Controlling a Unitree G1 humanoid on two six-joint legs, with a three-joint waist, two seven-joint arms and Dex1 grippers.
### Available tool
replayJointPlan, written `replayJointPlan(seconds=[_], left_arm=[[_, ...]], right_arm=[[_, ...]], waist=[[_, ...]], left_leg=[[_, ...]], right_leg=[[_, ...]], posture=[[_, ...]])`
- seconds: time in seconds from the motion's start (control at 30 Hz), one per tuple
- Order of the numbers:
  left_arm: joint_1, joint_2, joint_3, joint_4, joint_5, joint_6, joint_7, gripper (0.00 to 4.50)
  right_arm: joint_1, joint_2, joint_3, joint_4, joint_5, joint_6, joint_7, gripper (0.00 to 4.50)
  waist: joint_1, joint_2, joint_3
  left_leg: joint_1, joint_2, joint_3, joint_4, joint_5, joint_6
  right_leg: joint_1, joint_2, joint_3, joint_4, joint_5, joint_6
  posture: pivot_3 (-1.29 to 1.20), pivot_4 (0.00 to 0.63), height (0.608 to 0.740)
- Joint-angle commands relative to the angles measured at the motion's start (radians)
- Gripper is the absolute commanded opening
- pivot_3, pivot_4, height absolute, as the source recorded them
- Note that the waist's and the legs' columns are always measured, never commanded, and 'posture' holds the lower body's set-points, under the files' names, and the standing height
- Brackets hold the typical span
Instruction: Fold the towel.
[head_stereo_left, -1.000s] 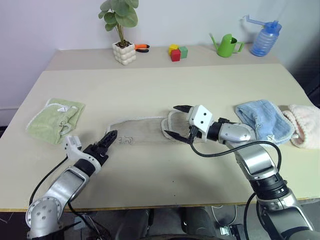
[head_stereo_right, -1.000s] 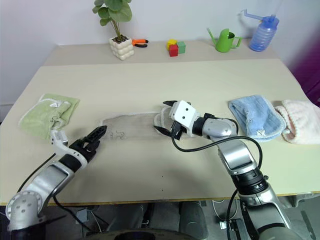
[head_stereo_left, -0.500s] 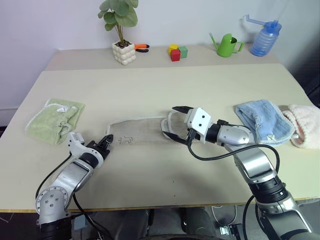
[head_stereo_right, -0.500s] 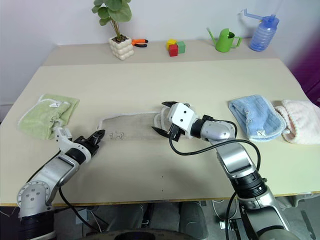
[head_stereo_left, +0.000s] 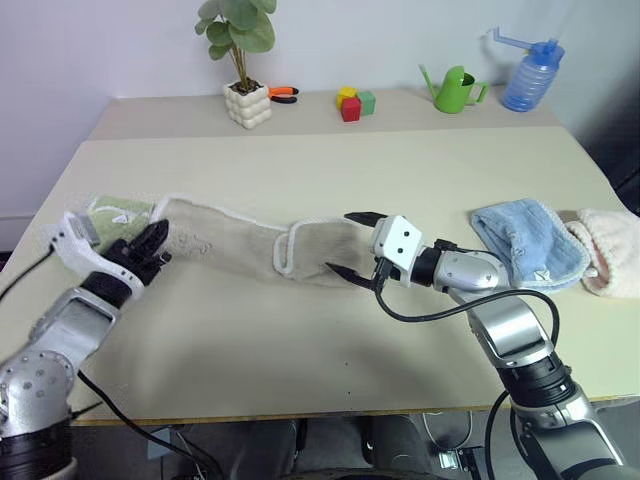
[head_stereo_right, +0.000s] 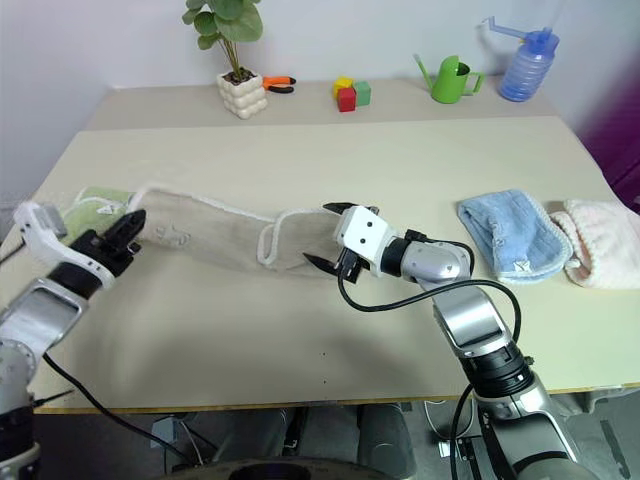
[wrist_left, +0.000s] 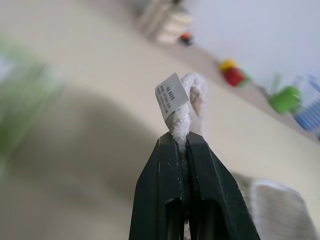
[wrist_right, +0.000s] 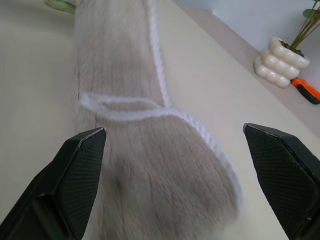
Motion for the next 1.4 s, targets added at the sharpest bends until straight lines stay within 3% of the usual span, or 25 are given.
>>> replayJointPlan(seconds=[0.03, 0.2, 0.27, 0.33, 0.47, 0.67, 0.77, 0.93, 1.0, 1.07, 1.17, 1.33, 1.4], left_arm=[[-0.085, 0.048, -0.084, -0.092, 0.061, 0.018, -0.114, 0.02], [-0.260, 0.041, -0.288, -0.101, 0.151, 0.085, -0.211, 0.02], [-0.352, 0.032, -0.512, -0.100, 0.307, 0.125, -0.275, 0.02], [-0.392, -0.013, -0.606, -0.070, 0.356, 0.158, -0.294, 0.02], [-0.407, -0.097, -0.655, -0.020, 0.397, 0.181, -0.330, 0.02], [-0.403, -0.146, -0.675, -0.010, 0.430, 0.229, -0.384, 0.02], [-0.399, -0.162, -0.653, -0.016, 0.428, 0.248, -0.400, 0.94], [-0.363, -0.132, -0.570, -0.064, 0.418, 0.230, -0.436, 3.40], [-0.347, -0.129, -0.510, -0.083, 0.389, 0.223, -0.447, 3.40], [-0.329, -0.118, -0.442, -0.105, 0.373, 0.201, -0.464, 3.45], [-0.317, -0.111, -0.351, -0.105, 0.395, 0.155, -0.446, 2.50], [-0.329, -0.108, -0.235, -0.077, 0.362, 0.168, -0.397, 0.00], [-0.330, -0.095, -0.240, -0.070, 0.396, 0.167, -0.390, 0.00]], right_arm=[[-0.001, -0.008, -0.029, -0.002, -0.004, -0.027, -0.008, 4.50], [0.003, -0.008, -0.035, 0.027, -0.010, -0.042, -0.017, 4.50], [0.004, -0.008, -0.044, 0.045, -0.017, -0.051, -0.032, 4.50], [0.008, -0.008, -0.054, 0.056, -0.027, -0.054, -0.050, 4.50], [0.035, -0.019, -0.071, 0.055, -0.039, -0.057, -0.071, 4.50], [0.065, -0.020, -0.086, 0.039, -0.041, -0.047, -0.090, 4.50], [0.068, -0.020, -0.081, 0.051, -0.049, -0.055, -0.096, 4.50], [0.064, -0.030, -0.085, 0.061, -0.051, -0.055, -0.090, 4.50], [0.065, -0.044, -0.088, 0.068, -0.056, -0.049, -0.084, 4.50], [0.065, -0.068, -0.096, 0.083, -0.069, -0.038, -0.081, 3.96], [0.070, -0.094, -0.125, 0.085, -0.050, -0.016, -0.071, 2.72], [0.055, -0.103, -0.171, 0.074, -0.026, 0.002, -0.068, 0.05], [0.038, -0.087, -0.186, 0.070, -0.011, 0.017, -0.080, 0.02]], waist=[[0.001, 0.000, 0.000], [-0.002, -0.001, 0.001], [-0.002, -0.001, 0.001], [-0.001, -0.001, 0.001], [-0.010, -0.002, 0.002], [-0.004, -0.002, 0.002], [-0.002, -0.002, 0.002], [-0.006, -0.002, 0.002], [-0.003, -0.002, 0.002], [-0.003, -0.002, 0.002], [-0.001, -0.002, 0.002], [-0.001, -0.002, 0.002], [-0.001, -0.002, 0.002]], left_leg=[[0.000, 0.000, 0.000, 0.000, 0.000, 0.000], [0.001, 0.000, 0.000, -0.003, 0.001, -0.001], [0.001, 0.000, 0.000, -0.005, 0.002, -0.004], [0.001, -0.001, 0.000, -0.005, 0.003, -0.005], [0.000, 0.000, 0.001, -0.008, 0.004, -0.006], [0.000, 0.001, 0.001, -0.009, 0.005, -0.009], [0.000, 0.001, 0.001, -0.008, 0.005, -0.009], [0.000, 0.001, 0.001, -0.009, 0.005, -0.009], [0.000, 0.002, 0.001, -0.009, 0.006, -0.009], [0.000, 0.001, 0.001, -0.009, 0.006, -0.009], [0.000, 0.001, 0.001, -0.009, 0.005, -0.009], [0.000, 0.001, 0.001, -0.008, 0.005, -0.009], [0.000, 0.001, 0.001, -0.009, 0.005, -0.009]], right_leg=[[0.000, 0.000, 0.000, 0.000, 0.000, 0.000], [-0.001, 0.000, 0.000, 0.000, 0.001, 0.002], [-0.001, 0.000, 0.000, 0.000, 0.001, 0.002], [-0.001, 0.000, 0.000, -0.001, 0.001, 0.002], [-0.004, 0.000, 0.001, -0.002, 0.001, 0.002], [-0.005, 0.001, 0.001, 0.000, 0.000, 0.000], [-0.004, 0.001, 0.001, 0.000, 0.000, 0.000], [-0.005, 0.001, 0.001, 0.000, 0.000, 0.000], [-0.005, 0.001, 0.001, 0.000, 0.000, 0.000], [-0.005, 0.001, 0.001, 0.000, 0.000, 0.000], [-0.005, 0.001, 0.001, 0.000, 0.000, 0.000], [-0.004, 0.001, 0.001, 0.000, 0.000, 0.000], [-0.004, 0.001, 0.001, 0.000, 0.000, 0.000]], posture=[[0.00, 0.150, 0.732], [0.00, 0.150, 0.732], [0.00, 0.150, 0.732], [0.00, 0.150, 0.732], [0.00, 0.150, 0.732], [0.00, 0.150, 0.732], [0.00, 0.150, 0.732], [0.00, 0.150, 0.732], [0.00, 0.150, 0.732], [0.00, 0.150, 0.732], [0.00, 0.150, 0.732], [0.00, 0.150, 0.732], [0.00, 0.150, 0.732]])
